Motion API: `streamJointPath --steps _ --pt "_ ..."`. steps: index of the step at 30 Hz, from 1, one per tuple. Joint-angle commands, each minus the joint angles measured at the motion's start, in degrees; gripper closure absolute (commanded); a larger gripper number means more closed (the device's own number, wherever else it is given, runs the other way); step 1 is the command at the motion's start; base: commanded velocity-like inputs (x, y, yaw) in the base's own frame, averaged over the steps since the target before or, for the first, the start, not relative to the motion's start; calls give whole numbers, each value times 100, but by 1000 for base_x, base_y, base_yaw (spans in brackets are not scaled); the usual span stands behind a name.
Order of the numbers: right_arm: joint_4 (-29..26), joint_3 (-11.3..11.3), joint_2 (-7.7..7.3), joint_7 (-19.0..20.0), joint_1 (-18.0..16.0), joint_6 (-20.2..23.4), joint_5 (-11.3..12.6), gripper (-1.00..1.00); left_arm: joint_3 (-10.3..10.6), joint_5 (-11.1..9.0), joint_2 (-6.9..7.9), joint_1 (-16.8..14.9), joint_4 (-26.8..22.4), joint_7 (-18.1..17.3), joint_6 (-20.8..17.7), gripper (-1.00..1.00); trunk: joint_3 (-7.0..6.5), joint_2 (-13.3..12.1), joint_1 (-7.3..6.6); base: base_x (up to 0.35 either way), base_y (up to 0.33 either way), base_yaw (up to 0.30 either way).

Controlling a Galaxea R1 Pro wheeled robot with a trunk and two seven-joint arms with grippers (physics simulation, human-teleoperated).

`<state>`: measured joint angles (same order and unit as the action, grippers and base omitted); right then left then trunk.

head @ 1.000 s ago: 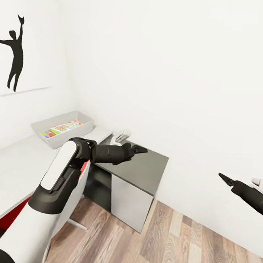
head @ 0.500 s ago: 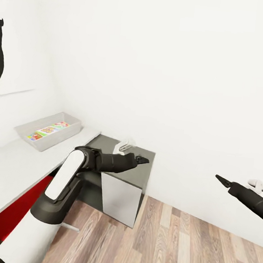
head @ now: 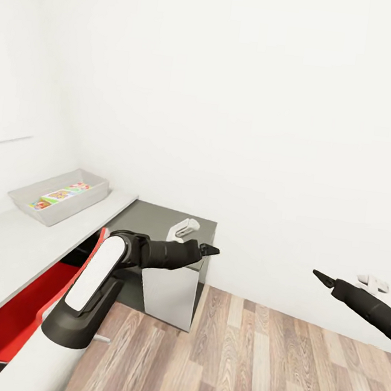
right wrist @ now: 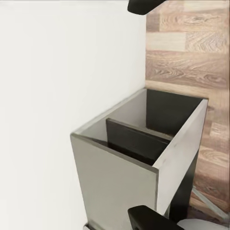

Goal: Put all the toys in the child's room - the three board games (two on the bed and one on the table), the two jigsaw puzzles on the table, and the tennis ball on the table - inside the toy box on the table in the child's room.

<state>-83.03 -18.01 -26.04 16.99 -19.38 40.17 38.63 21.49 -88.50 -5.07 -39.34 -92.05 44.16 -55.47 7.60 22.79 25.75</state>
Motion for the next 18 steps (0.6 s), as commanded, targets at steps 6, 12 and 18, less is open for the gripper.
streamJointPath --steps 6,12,18 --pt "40 15 24 28 0 28 -213 -100 8 62 1 50 -4 38 -2 -100 -39 12 3 -25 0 -121" --pt "58 33 38 27 -1 25 -282 -100 11 141 -5 123 3 -20 0 -100 -92 12 3 -8 0 -117" --pt "65 36 43 30 -4 25 -306 -100 12 176 -3 151 9 -88 1 -100 -144 12 3 -3 0 -115"
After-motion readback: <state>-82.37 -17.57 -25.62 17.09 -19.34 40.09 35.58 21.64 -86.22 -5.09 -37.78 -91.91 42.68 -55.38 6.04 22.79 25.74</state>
